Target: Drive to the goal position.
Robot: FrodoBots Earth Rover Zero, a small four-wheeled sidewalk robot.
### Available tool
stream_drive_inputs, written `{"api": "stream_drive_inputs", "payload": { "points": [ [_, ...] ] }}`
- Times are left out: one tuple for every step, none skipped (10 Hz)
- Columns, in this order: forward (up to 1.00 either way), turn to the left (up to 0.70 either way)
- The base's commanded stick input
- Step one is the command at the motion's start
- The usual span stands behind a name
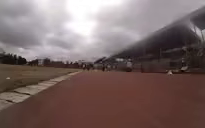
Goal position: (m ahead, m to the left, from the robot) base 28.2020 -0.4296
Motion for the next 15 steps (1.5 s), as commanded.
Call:
{"api": "stream_drive_inputs", "payload": {
  "points": [
    [1.00,0.00],
    [1.00,0.00],
    [1.00,0.00],
    [1.00,0.00],
    [1.00,0.00],
    [1.00,0.00],
    [1.00,0.00],
    [1.00,0.00],
    [1.00,0.00],
    [1.00,0.00],
    [1.00,0.00],
    [1.00,0.00],
    [1.00,0.00],
    [1.00,0.00],
    [1.00,0.00]
  ]
}}
